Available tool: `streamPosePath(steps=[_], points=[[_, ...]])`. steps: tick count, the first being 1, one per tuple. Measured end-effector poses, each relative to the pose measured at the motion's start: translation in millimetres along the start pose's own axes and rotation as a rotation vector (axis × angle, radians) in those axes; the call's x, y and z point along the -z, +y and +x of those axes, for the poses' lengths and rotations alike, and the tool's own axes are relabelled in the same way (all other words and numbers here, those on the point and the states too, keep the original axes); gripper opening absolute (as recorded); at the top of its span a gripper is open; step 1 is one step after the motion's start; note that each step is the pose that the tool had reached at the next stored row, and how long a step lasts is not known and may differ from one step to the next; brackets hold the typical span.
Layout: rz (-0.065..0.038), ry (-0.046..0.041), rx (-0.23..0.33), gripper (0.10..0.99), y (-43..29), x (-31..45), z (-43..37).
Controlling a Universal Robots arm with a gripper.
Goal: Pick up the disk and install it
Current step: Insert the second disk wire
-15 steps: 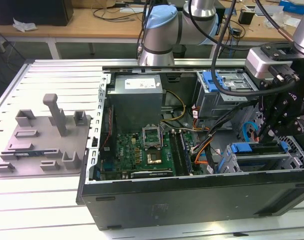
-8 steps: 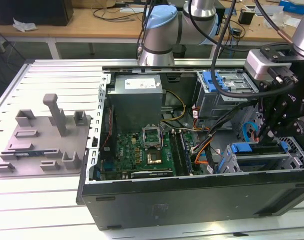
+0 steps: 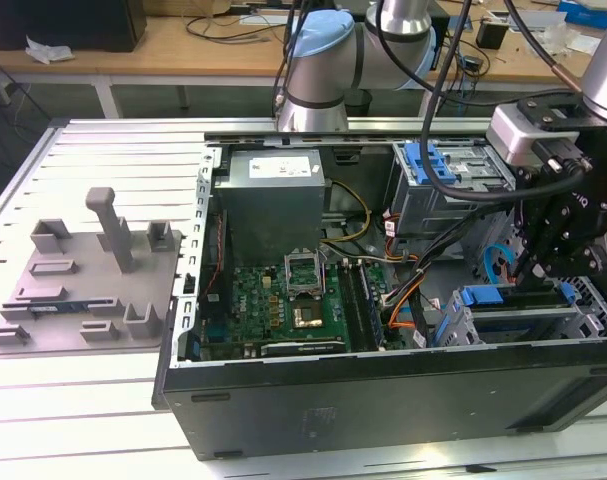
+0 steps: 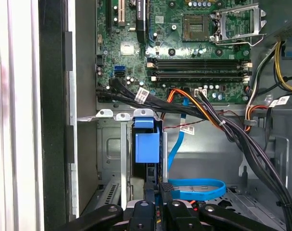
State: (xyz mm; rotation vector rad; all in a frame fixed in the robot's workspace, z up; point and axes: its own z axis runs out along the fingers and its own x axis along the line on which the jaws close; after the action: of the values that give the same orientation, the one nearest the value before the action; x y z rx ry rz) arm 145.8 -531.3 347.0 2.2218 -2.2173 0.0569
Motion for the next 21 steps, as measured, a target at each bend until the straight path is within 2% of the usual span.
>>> streamPosePath(steps=[21], points=[[0.000, -0.0007, 0.000, 0.169, -0.3, -7.5, -0.2]])
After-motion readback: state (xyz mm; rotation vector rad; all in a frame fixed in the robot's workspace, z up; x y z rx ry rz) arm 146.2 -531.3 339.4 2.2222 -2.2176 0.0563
